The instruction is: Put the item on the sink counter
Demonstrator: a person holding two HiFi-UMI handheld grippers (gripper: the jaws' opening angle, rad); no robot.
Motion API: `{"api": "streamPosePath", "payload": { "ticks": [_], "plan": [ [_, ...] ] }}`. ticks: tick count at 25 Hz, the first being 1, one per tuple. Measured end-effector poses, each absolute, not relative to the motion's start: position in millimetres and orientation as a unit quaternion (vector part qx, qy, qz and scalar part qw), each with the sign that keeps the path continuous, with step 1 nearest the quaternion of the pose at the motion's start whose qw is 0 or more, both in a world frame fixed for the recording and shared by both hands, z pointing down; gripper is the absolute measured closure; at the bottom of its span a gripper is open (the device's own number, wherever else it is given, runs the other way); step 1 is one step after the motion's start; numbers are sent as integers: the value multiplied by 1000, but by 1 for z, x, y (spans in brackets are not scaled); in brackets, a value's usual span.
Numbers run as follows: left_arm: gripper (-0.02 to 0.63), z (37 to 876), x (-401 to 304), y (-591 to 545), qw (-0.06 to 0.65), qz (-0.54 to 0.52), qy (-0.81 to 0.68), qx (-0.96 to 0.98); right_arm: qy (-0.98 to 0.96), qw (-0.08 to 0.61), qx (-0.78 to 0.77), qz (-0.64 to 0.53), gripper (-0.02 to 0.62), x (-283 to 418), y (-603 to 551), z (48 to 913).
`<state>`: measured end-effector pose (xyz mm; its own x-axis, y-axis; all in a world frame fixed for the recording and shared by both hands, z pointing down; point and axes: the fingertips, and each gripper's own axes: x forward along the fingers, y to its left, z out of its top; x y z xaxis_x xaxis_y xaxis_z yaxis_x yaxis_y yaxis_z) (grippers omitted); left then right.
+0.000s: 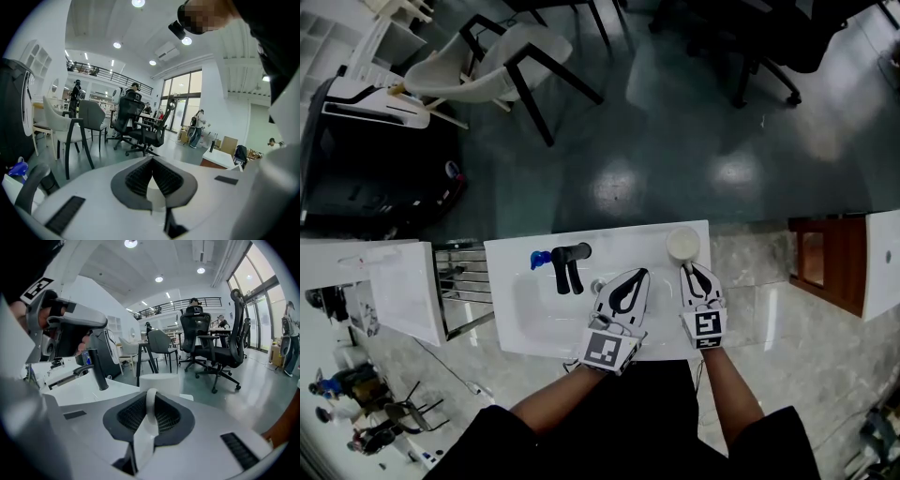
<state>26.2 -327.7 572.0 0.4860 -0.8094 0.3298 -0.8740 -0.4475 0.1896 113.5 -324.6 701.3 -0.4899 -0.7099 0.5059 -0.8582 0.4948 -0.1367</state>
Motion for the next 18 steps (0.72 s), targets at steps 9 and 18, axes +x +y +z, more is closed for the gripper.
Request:
{"api": "streamPosePath", "payload": {
  "ticks": [9, 18],
  "plan": [
    [594, 577, 28, -339, 179, 94, -497, 844, -840, 196, 467, 195, 538, 112, -329, 711],
    [594, 584, 26, -339, 182, 100, -484, 850, -837, 201, 471, 191, 538, 116, -322, 726]
  ]
}}
